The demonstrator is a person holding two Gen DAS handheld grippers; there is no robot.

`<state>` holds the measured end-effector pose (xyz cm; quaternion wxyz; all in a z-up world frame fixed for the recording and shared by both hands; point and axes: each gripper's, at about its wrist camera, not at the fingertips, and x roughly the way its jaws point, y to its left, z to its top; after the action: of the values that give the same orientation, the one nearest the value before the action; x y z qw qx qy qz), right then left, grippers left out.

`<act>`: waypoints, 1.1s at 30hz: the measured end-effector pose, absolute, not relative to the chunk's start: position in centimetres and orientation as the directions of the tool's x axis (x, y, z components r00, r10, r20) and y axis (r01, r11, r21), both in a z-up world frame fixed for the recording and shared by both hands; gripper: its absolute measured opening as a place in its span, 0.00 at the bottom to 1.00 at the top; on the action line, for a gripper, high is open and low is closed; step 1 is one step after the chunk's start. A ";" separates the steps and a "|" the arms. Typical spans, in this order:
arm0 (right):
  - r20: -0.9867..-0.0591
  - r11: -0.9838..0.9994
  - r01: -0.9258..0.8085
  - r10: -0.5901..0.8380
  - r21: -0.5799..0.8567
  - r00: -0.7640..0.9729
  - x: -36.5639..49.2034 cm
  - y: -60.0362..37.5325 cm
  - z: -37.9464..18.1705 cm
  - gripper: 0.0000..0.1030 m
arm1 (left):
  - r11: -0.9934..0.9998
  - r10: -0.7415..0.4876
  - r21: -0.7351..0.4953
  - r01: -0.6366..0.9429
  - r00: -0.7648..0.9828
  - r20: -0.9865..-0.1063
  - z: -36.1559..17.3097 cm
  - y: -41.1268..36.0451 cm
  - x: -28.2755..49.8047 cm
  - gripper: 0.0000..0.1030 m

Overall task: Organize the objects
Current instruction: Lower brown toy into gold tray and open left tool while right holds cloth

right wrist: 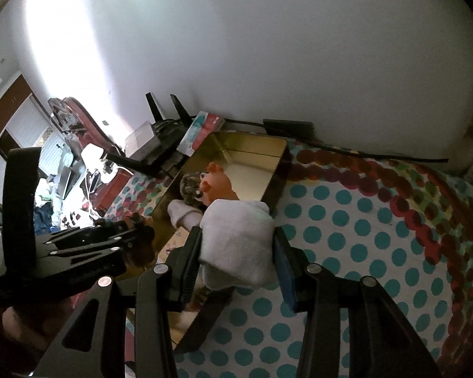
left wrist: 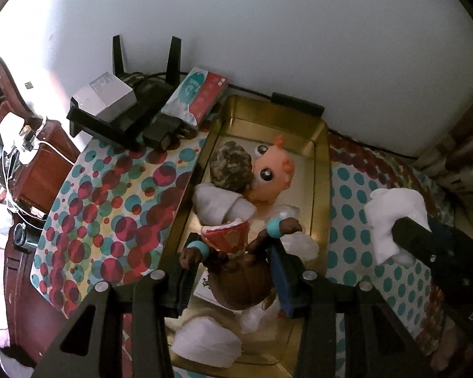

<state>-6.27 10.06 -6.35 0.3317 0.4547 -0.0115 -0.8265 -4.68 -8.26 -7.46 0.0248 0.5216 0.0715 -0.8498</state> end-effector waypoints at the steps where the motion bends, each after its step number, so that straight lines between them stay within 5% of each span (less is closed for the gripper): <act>1: -0.747 -0.782 0.536 -0.555 0.318 -0.367 -6.3 9.8 -6.4 0.41 | -0.989 0.035 -0.097 0.114 -0.450 -0.892 -7.7 -8.5 -4.8 0.42; 29: -0.783 -0.788 0.540 -0.523 0.295 -0.336 -6.1 5.1 -7.9 0.41 | -0.996 0.084 -0.082 -0.021 -0.389 -0.918 -11.4 -9.1 -5.4 0.43; 33: -0.783 -0.786 0.543 -0.525 0.294 -0.335 -6.0 4.8 -7.9 0.41 | -0.988 0.150 -0.144 -0.046 -0.414 -0.898 -10.7 -9.3 -5.0 0.57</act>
<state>-6.00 4.77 -7.94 0.3268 0.4749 0.0099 -0.8171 -5.00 -9.27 -10.68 -0.0584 0.5382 0.0484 -0.8394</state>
